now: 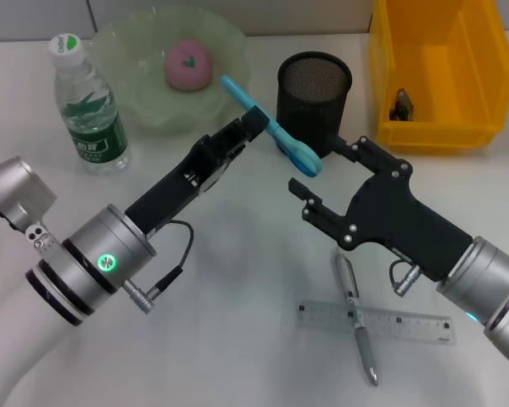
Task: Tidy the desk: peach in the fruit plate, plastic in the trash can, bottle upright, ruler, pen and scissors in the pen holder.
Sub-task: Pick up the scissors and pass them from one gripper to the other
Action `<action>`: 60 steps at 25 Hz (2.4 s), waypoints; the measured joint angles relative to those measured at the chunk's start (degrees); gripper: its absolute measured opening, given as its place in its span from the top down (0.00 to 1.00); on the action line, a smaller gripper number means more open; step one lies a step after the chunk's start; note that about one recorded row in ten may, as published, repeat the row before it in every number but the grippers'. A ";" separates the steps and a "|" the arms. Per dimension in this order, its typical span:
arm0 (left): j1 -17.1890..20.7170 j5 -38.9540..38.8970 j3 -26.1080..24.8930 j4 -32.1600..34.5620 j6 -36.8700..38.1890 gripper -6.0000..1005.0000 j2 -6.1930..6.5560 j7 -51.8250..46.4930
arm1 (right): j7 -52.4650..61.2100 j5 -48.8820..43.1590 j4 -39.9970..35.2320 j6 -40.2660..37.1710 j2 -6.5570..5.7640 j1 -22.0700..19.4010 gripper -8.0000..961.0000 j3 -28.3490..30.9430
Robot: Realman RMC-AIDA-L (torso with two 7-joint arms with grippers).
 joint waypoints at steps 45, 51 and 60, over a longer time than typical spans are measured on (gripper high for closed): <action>0.57 -0.01 -0.37 -0.63 0.46 0.70 0.00 -0.75 | -2.44 0.00 2.05 1.31 0.00 1.52 0.31 0.68; 0.37 0.02 -0.30 -0.63 0.63 0.70 0.00 -0.72 | -2.44 0.00 2.13 1.32 0.00 1.60 0.50 0.76; 0.92 5.76 -5.15 -0.62 0.25 0.70 0.01 -0.62 | -2.27 0.07 2.09 1.80 -0.01 1.78 0.75 0.81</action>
